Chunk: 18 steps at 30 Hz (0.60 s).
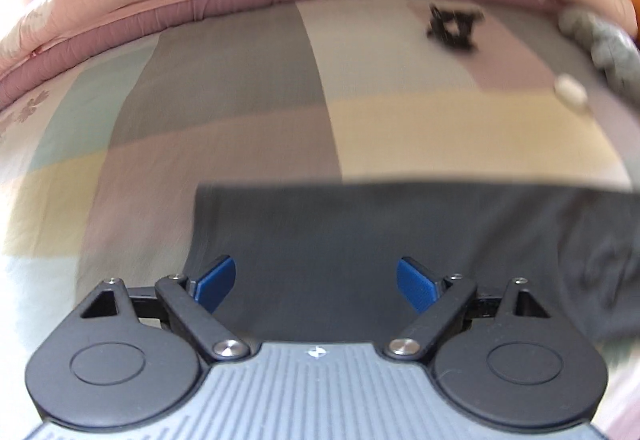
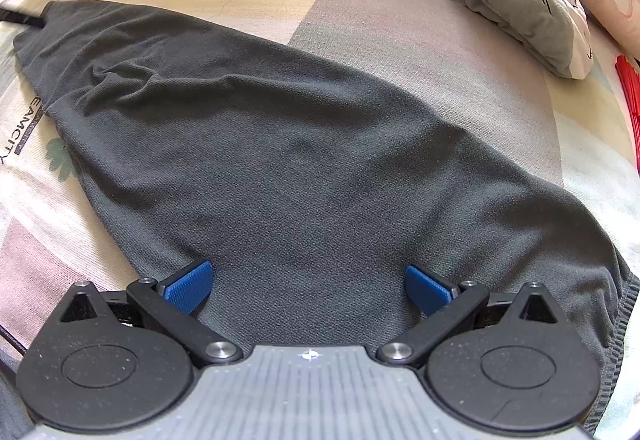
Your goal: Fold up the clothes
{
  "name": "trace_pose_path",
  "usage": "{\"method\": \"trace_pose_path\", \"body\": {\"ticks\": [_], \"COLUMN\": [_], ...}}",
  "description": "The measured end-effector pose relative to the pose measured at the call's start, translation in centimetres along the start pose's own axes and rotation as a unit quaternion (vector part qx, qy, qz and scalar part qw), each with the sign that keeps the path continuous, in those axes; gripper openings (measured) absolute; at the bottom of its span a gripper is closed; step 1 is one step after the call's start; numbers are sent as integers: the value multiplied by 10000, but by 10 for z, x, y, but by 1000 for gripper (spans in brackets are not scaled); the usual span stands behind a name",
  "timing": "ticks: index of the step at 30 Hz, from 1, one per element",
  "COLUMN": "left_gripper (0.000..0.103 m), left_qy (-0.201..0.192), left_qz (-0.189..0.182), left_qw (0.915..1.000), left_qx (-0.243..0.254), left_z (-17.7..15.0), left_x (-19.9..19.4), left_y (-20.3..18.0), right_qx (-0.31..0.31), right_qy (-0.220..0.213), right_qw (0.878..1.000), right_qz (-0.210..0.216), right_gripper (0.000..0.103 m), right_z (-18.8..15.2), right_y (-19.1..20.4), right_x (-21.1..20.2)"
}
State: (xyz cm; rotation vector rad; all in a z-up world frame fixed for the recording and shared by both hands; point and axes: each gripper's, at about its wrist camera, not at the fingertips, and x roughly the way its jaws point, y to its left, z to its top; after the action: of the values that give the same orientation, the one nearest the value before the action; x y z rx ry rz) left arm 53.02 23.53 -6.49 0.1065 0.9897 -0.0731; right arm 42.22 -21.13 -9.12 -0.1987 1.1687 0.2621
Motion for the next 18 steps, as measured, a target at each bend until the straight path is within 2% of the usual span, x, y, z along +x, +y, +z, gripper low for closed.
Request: {"method": "trace_pose_path", "body": {"ticks": [5,6,8,9,12,15,18], "left_gripper": [89,93,94,90,89,90,90], "left_qy": [-126,-144,-179,-197,-250,-317,-272], "left_qz": [67,95,151,179,261,40,-309], "left_qw": [9974,9962,9930,9911,9839,9919,9968], "left_qx": [-702,-854,-1156,-1307,-1752,-1228,-690], "left_z": [13,15,17,19,23,23,21], "left_x": [11,13,15,17,21,1,-9], "left_y": [12,16,22,25,34,0,-41], "right_qx": [5,4,2,3,60,218,391], "right_qy": [-85,-98,-119,-140,-225,-455,-678], "right_qw": [10000,10000,9999,9999,9997,9987,9965], "right_qz": [-15,-16,-10,-4,23,1,-297], "right_gripper": [103,103,103,103,103,103,103], "right_z": [-3,-3,-3,-4,-3,0,5], "right_y": [0,0,0,-1,-4,-11,-27], "right_x": [0,-1,-1,-1,-8,-22,-31]}}
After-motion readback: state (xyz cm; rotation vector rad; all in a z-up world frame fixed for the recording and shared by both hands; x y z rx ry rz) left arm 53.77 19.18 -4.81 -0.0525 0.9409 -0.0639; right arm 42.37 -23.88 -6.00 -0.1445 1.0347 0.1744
